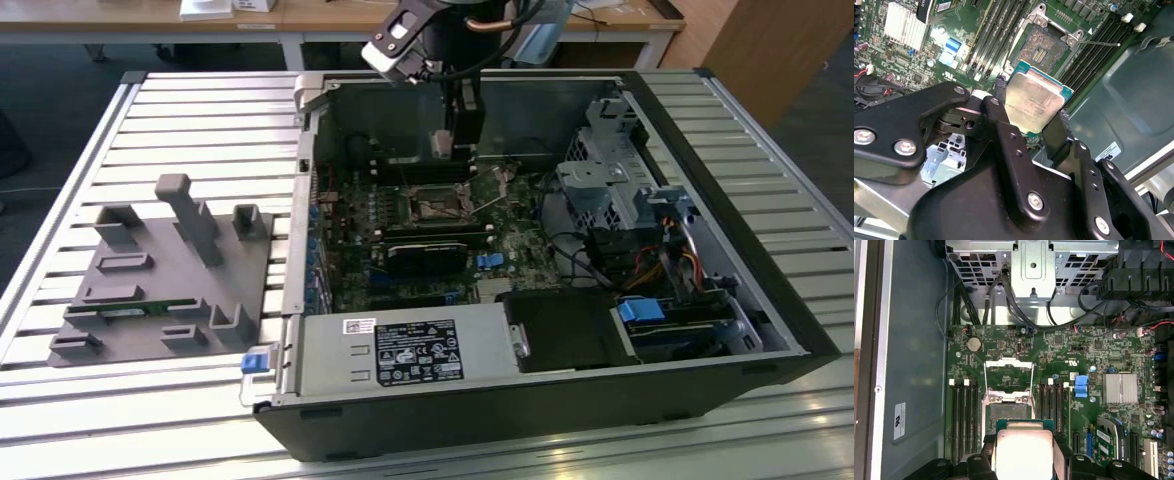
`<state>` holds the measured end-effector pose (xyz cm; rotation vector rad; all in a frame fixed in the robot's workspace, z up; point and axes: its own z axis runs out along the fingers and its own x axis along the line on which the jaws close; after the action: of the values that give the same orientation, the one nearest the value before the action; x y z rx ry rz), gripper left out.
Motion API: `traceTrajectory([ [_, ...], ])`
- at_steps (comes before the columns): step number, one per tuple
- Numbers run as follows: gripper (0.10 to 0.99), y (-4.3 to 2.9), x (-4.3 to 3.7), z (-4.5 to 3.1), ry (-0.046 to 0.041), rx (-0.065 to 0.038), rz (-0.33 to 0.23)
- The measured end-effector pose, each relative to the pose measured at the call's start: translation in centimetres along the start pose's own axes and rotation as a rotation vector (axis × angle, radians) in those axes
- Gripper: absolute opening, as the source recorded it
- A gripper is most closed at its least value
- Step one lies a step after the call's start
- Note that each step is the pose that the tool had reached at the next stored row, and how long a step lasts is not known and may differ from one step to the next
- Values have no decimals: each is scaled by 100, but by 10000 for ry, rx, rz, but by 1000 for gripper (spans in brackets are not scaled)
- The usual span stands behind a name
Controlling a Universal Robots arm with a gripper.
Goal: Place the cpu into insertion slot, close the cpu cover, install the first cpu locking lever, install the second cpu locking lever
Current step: 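Place the cpu into insertion slot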
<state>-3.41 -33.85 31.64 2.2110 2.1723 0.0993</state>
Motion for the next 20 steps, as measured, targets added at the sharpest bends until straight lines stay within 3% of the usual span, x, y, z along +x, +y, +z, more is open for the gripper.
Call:
traceTrajectory([
  [20,537,-5,-1,63,-1,54,1],
])
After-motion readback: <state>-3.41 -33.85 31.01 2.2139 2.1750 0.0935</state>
